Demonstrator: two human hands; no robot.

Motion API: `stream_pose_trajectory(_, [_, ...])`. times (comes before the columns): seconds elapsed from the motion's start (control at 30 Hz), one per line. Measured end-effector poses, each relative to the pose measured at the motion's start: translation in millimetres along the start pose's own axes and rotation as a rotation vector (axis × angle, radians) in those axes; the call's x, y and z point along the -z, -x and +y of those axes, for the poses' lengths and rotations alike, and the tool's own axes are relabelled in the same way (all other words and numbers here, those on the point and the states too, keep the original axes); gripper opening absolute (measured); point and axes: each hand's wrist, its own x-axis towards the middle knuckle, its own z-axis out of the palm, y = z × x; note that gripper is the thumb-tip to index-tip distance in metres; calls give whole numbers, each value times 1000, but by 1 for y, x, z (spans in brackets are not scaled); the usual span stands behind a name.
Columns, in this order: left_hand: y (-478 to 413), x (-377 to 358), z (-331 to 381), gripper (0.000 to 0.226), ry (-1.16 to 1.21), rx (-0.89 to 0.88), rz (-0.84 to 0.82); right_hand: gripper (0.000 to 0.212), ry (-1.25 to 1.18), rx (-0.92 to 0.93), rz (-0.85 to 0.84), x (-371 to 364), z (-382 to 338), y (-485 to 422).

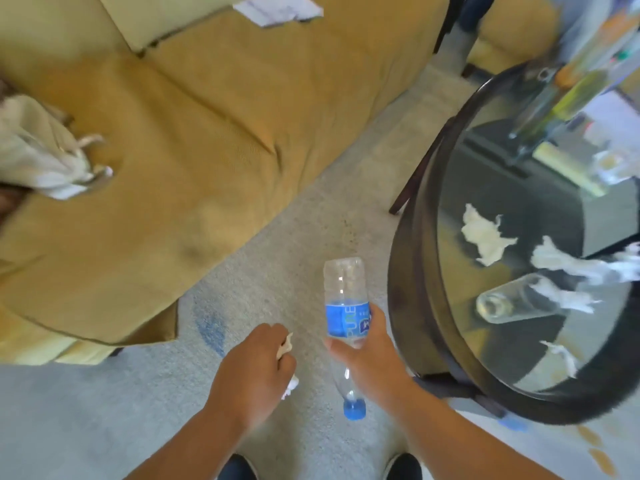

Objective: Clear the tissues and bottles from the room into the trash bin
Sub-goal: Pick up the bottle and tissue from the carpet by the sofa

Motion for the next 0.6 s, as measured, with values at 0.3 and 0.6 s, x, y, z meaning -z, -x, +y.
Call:
stream_pose_trajectory(0.3, [59, 130, 68, 27, -97, -199, -83, 51, 25, 31, 141, 41, -115, 120])
stream_pose_trajectory(0.6, [120, 177, 128, 32, -189, -327, 118, 51, -14, 89, 232, 79, -152, 211])
